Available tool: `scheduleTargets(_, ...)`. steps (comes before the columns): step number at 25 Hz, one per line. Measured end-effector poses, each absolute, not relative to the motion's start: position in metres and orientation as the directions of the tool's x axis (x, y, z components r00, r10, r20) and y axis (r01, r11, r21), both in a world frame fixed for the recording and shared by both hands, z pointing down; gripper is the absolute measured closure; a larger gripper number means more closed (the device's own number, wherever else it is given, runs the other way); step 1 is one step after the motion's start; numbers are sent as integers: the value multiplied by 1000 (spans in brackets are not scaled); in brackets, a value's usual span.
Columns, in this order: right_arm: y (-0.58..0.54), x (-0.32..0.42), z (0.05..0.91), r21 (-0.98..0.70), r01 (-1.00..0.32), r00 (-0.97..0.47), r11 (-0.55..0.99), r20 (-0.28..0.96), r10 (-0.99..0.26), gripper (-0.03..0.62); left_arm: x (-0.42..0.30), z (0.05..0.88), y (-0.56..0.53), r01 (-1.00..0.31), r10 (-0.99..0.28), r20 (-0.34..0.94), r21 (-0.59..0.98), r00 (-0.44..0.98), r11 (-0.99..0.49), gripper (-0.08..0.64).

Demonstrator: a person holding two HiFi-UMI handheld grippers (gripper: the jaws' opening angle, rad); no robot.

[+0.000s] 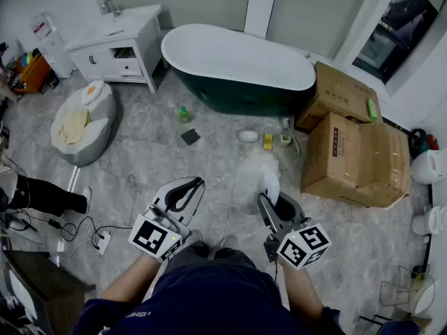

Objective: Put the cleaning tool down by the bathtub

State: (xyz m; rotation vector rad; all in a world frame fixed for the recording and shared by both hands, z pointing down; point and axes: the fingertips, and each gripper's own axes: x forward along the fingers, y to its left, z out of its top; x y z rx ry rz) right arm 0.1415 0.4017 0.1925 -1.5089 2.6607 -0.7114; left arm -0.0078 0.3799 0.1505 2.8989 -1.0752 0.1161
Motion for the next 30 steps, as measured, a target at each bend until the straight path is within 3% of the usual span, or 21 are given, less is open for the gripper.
scheduleTargets(30, 402, 140, 192, -384, -816, -531, 432, 200, -824, 499, -9, 152, 381, -656, -652, 85, 22, 753, -755, 526)
